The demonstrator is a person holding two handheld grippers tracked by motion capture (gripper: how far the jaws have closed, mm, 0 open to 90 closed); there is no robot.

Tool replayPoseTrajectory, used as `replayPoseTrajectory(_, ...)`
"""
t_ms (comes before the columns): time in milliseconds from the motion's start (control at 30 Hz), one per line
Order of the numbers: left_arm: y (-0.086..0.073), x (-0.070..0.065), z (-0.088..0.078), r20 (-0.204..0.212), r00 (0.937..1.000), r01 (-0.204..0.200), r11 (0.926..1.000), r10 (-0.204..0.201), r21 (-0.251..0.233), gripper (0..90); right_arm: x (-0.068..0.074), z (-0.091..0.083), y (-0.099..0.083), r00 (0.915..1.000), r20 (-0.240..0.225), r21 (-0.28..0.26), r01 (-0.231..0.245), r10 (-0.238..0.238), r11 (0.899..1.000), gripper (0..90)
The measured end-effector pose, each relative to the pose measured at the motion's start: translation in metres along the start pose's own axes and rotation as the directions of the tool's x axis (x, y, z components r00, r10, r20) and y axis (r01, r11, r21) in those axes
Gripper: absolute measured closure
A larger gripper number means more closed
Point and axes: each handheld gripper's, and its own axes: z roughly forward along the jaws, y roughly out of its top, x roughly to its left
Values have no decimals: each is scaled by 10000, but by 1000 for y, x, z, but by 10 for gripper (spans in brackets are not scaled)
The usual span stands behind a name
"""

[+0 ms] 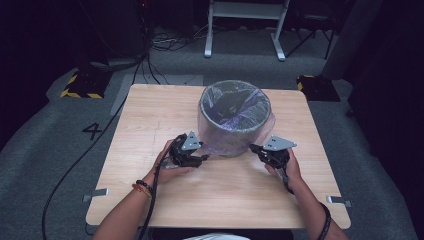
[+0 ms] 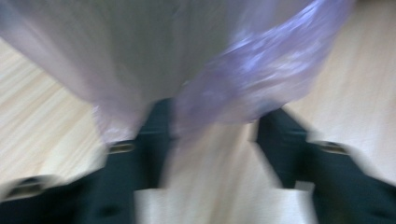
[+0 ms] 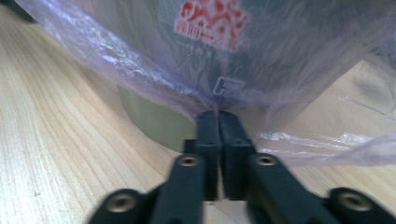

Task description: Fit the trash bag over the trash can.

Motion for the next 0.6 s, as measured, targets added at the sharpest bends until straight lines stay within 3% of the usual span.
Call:
replayPoseTrajectory(67,-1,3,3,49,9999,106,9999,-106,-29,772,-2,1,-1,9999,-150,113,-73,75,9999,900)
replayPoseTrajectory(133,-2,5,6,174,9996,245,9996,-243,-151,882,-4,2,-3,9990,-321,199,-291,297,9994,900)
replayPoseTrajectory(233,-3,7,10,324,9989,334,9993,-329,-143,898,-9,4,-8,9954,-665,597,-655,695,9961,900)
replayPoseTrajectory(267,-2,7,11,314,9991,304,9995,-301,-101,898,-12,6,-11,9908,-1006,864,-814,900,9929,900)
replayPoseTrajectory(433,-4,5,18,446,9987,237,9993,-249,277,898,-23,6,-23,9827,-883,1093,-1532,1631,9821,900)
replayPoseTrajectory(600,-7,6,28,442,9983,370,9986,-387,382,897,-28,7,-26,9827,-620,1251,-1658,1745,9782,900)
